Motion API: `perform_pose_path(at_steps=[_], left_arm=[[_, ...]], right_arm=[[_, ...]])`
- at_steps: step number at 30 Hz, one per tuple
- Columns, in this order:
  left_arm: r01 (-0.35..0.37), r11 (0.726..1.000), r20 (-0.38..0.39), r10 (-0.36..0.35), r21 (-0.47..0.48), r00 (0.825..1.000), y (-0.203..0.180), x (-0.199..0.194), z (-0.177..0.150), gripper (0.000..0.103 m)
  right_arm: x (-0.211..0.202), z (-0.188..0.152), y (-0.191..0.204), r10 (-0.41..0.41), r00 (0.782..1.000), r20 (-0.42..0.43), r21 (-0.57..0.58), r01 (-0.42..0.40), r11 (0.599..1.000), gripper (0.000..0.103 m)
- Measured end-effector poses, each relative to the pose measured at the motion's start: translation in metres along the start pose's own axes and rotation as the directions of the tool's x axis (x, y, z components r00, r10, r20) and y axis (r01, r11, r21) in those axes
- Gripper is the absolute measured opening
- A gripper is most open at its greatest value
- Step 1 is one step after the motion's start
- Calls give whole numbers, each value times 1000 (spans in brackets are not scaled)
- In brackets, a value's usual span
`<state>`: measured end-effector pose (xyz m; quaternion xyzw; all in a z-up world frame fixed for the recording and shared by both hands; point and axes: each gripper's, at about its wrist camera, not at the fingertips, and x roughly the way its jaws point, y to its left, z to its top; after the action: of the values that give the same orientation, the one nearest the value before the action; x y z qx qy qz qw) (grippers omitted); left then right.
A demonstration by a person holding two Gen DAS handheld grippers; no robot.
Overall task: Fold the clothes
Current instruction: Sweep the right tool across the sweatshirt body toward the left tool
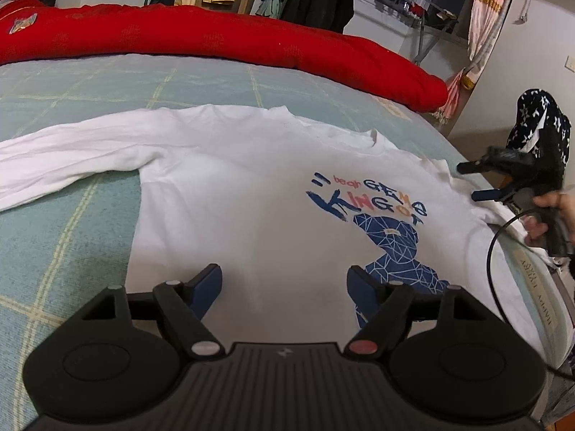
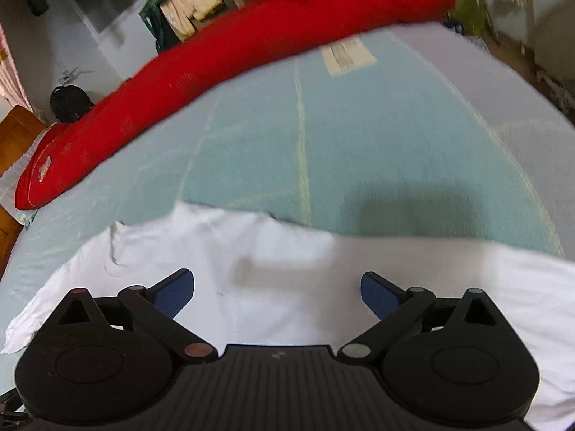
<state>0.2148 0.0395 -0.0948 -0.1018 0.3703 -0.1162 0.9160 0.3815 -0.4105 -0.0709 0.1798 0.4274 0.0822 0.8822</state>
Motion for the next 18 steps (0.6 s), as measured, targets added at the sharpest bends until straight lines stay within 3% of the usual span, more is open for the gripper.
perform_pose_path(at_steps=[3, 5, 8, 11, 12, 14, 18], left_arm=[[-7, 1000, -5, 7, -2, 1000, -1, -3, 0, 77], [-4, 1000, -7, 4, 3, 1000, -1, -5, -1, 77], [-13, 1000, -8, 13, 10, 1000, -3, -4, -2, 77], [-15, 1000, -10, 15, 15, 1000, -6, -4, -2, 77], [-14, 1000, -10, 15, 17, 1000, -7, -5, -3, 77], [-13, 1000, -13, 13, 21, 1000, -8, -7, -5, 77], [-13, 999, -17, 13, 32, 1000, -7, -12, -6, 77]], right_arm=[[7, 5, -10, -141, 987, 72, -7, 141, 990, 98], [-6, 6, -10, -122, 987, 103, 39, 119, 992, 99], [-31, -8, 5, -20, 994, 105, 7, 20, 1000, 101], [-40, -31, 18, 108, 993, 36, -30, -107, 994, 103], [-38, -37, 19, 118, 993, 7, -24, -118, 993, 103], [-31, -51, 10, 64, 997, -39, 6, -64, 998, 102], [-51, -59, -4, 31, 1000, 1, 49, -31, 998, 101]])
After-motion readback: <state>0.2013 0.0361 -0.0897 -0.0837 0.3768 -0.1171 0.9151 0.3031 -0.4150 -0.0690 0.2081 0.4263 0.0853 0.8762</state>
